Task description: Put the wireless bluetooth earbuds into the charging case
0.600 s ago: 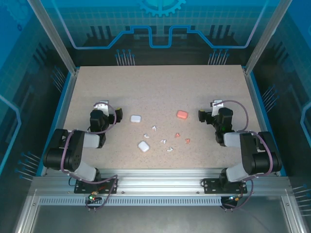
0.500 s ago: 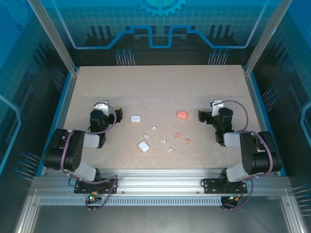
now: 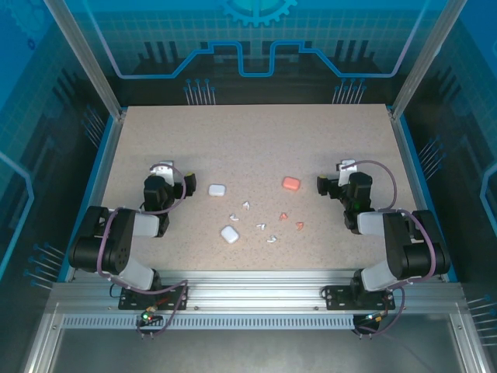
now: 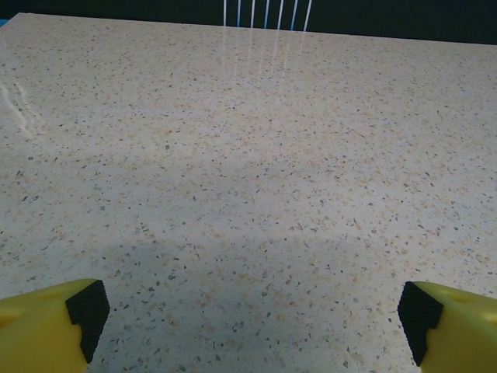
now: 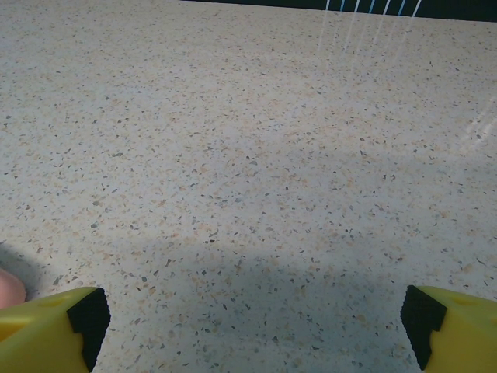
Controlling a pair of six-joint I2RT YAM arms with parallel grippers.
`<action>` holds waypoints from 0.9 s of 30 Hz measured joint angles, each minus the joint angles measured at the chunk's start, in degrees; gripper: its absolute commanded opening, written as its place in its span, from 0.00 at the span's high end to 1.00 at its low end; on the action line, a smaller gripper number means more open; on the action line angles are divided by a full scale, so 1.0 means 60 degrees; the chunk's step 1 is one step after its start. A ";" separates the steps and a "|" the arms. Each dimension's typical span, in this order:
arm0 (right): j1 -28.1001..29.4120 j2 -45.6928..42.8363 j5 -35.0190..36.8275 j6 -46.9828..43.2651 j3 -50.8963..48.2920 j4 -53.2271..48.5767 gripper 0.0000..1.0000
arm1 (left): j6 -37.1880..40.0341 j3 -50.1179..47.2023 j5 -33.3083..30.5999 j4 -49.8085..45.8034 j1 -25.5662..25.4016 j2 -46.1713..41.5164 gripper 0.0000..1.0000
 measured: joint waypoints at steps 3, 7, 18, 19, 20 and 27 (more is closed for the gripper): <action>0.0000 0.0000 0.0000 0.0000 0.0000 0.0004 0.00 | 0.0000 0.0000 0.0004 0.0000 0.0000 0.0000 0.01; 0.0004 0.0000 0.0000 0.0000 0.0000 0.0000 0.00 | 0.0000 0.0000 0.0000 0.0000 0.0007 0.0000 0.01; 0.0000 0.0000 0.0000 0.0004 0.0007 -0.0007 0.00 | 0.0000 -0.0062 -0.0007 0.0109 0.0007 -0.0098 0.01; 0.0000 -0.0004 0.0004 0.0000 0.0058 -0.0117 0.00 | 0.0000 -0.0124 -0.0011 0.0073 0.0007 -0.0255 0.01; 0.0004 -0.0055 0.0004 -0.0004 0.0244 -0.0514 0.00 | -0.0004 -0.0189 -0.0044 -0.0055 0.0007 -0.0543 0.01; 0.0138 -0.1184 -0.0295 -0.0288 0.2572 -0.3861 0.00 | -0.0827 0.1147 -0.0321 -0.3687 0.0007 -0.2940 0.01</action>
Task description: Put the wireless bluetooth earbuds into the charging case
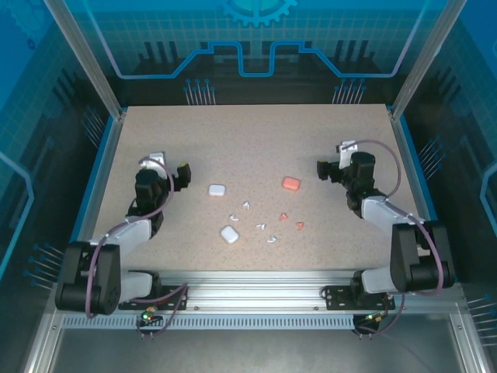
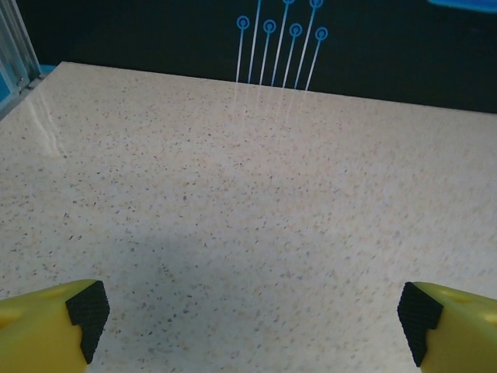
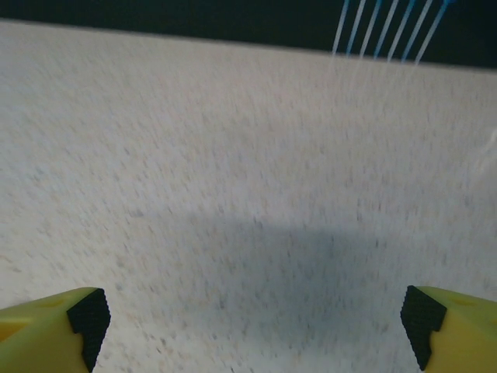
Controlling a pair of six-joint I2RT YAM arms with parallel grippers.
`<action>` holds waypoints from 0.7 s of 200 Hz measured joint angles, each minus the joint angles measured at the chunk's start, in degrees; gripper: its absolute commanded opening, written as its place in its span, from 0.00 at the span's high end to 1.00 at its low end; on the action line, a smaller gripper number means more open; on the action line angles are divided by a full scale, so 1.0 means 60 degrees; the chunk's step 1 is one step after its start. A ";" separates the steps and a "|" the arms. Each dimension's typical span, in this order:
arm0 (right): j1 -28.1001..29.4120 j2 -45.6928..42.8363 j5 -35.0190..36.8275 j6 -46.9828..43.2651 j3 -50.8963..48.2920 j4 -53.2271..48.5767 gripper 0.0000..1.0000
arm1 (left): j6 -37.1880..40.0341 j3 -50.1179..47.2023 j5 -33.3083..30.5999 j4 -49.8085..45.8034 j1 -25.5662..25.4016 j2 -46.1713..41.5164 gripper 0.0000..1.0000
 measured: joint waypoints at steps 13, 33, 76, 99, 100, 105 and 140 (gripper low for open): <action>0.0113 -0.0379 -0.0193 -0.0142 0.0528 -0.0838 0.00 | -0.0382 0.0681 0.0084 -0.0965 0.0000 -0.0280 0.01; 0.0353 -0.0514 -0.0623 -0.0488 0.1647 -0.2579 0.00 | -0.1206 0.1129 0.0437 -0.2200 0.0000 -0.0750 0.01; 0.1177 0.0222 -0.1264 -0.1519 0.3887 -0.6076 0.00 | -0.2798 0.1155 0.1537 -0.4612 0.0000 -0.1450 0.01; 0.1745 0.1206 -0.1275 -0.2208 0.4987 -0.7683 0.00 | -0.3293 0.1155 0.1993 -0.5472 0.0000 -0.1861 0.01; 0.1796 0.1304 -0.1275 -0.2262 0.5078 -0.7799 0.00 | -0.3304 0.1155 0.2011 -0.5530 0.0000 -0.1898 0.01; 0.1905 0.1501 -0.1271 -0.2401 0.5275 -0.8076 0.00 | -0.3355 0.1158 0.2055 -0.5686 0.0000 -0.1982 0.01; 0.2718 0.3206 -0.1096 -0.3617 0.6692 -0.9945 0.01 | -0.3534 0.1282 0.2142 -0.6575 0.0000 -0.2481 0.01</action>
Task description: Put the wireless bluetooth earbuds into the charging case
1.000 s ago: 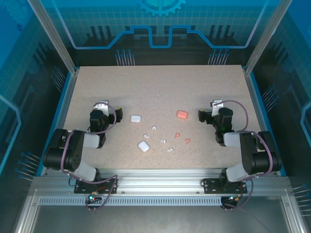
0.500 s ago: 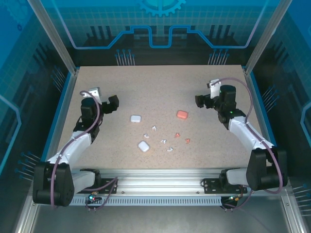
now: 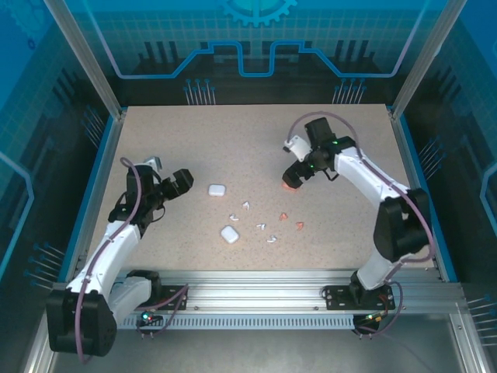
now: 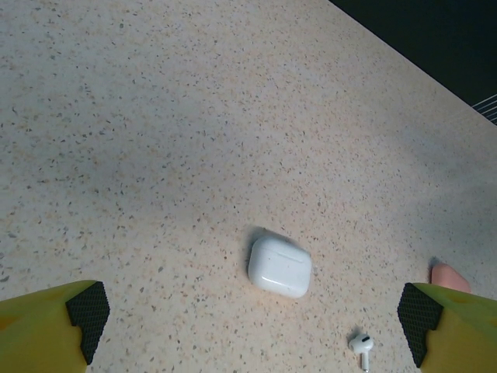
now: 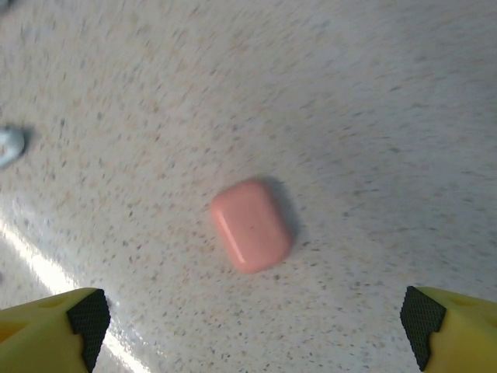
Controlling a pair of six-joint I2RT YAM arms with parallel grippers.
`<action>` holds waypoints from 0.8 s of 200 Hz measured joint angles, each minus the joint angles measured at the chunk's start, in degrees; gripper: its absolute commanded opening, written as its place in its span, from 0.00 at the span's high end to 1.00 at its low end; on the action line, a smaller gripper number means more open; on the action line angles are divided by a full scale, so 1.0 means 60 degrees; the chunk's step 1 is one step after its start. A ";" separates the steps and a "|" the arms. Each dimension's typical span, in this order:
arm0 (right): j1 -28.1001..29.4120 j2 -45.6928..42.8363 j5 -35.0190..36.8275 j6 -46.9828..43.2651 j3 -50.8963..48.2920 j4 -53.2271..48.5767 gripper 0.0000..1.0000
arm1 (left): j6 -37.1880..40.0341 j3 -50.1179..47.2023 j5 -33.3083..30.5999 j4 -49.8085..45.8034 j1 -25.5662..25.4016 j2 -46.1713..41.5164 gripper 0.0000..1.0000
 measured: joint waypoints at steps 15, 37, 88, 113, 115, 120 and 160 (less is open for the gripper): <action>0.0171 0.0583 0.0102 -0.0430 0.0488 -0.0590 0.03 | -0.0007 0.0018 -0.0004 -0.0117 0.0000 -0.0146 0.01; 0.0295 0.1508 0.0335 -0.1009 0.1370 -0.1432 0.06 | -0.0007 0.0051 -0.0004 -0.0295 0.0000 -0.0222 0.01; 0.0382 0.3421 0.1107 -0.1861 0.2889 -0.2699 0.10 | -0.0007 0.0084 -0.0007 -0.0510 0.0000 -0.0211 0.01; 0.0506 0.4018 0.1494 -0.2109 0.3173 -0.3016 0.11 | -0.0007 0.0146 -0.0015 -0.0557 0.0000 -0.0146 0.01; 0.0521 0.4069 0.1512 -0.2138 0.3209 -0.3034 0.12 | -0.0007 0.0157 -0.0022 -0.0561 0.0000 -0.0135 0.01; 0.0550 0.4160 0.1577 -0.2167 0.3264 -0.3075 0.12 | -0.0007 0.0182 -0.0047 -0.0579 0.0000 -0.0113 0.01; 0.0630 0.4656 0.1923 -0.2415 0.3687 -0.3242 0.19 | -0.0007 0.0211 -0.0080 -0.0583 0.0000 -0.0029 0.01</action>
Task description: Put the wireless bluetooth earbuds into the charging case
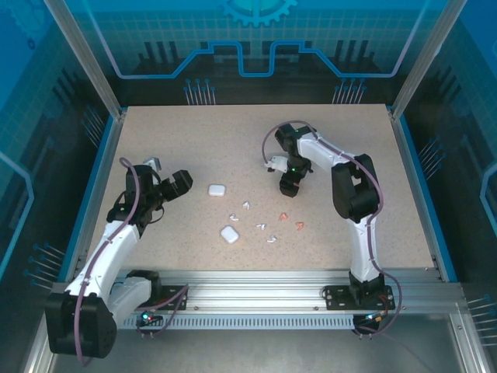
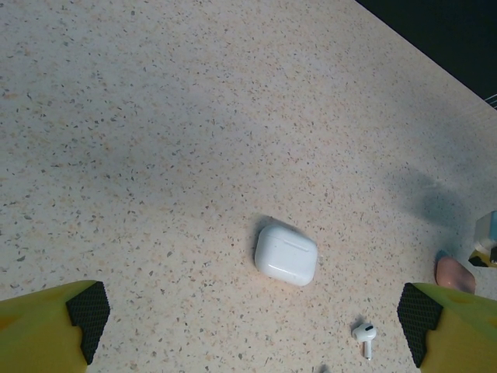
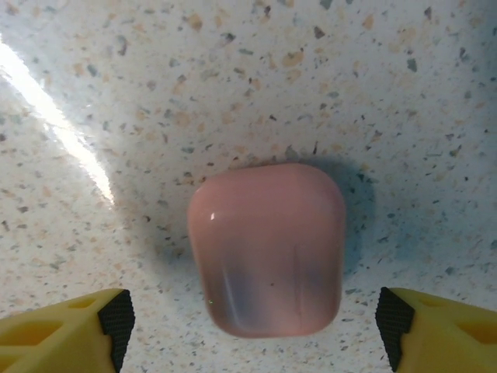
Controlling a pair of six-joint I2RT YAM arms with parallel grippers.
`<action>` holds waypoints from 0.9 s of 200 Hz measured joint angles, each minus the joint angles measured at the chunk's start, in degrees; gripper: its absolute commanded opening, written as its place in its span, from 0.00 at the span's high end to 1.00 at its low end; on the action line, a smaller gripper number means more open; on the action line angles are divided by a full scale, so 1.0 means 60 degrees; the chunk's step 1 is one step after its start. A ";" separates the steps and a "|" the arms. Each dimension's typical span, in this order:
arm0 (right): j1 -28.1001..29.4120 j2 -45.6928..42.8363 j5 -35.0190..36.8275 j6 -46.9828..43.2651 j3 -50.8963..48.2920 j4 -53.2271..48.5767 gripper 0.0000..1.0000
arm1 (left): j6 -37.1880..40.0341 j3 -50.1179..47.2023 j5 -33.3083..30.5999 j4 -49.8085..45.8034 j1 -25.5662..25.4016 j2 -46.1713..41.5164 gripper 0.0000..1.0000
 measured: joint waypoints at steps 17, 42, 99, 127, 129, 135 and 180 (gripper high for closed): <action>0.0000 0.0175 0.0149 -0.0047 0.0087 -0.0004 0.21 | 0.0004 0.0025 0.0000 -0.0025 0.0000 0.0000 0.01; 0.0000 0.0346 0.0324 -0.0138 0.0098 0.0007 0.24 | 0.0004 0.0091 -0.0004 -0.0062 0.0000 0.0007 0.01; 0.0080 0.0601 0.0495 -0.0251 0.0302 -0.0120 0.30 | 0.0007 0.0142 -0.0036 -0.0073 0.0000 0.0007 0.01; 0.0109 0.0685 0.0495 -0.0317 0.0423 -0.0233 0.31 | 0.0007 0.0142 -0.0040 -0.0073 0.0000 0.0007 0.01; 0.0113 0.0692 0.0495 -0.0324 0.0437 -0.0240 0.31 | 0.0007 0.0142 -0.0040 -0.0073 0.0000 0.0007 0.01; 0.0120 0.0725 0.0499 -0.0328 0.0484 -0.0288 0.32 | 0.0007 0.0142 -0.0040 -0.0076 0.0000 0.0007 0.01; 0.0160 0.0834 0.0470 -0.0393 0.0652 -0.0474 0.41 | 0.0011 0.0142 -0.0044 -0.0135 0.0000 0.0007 0.01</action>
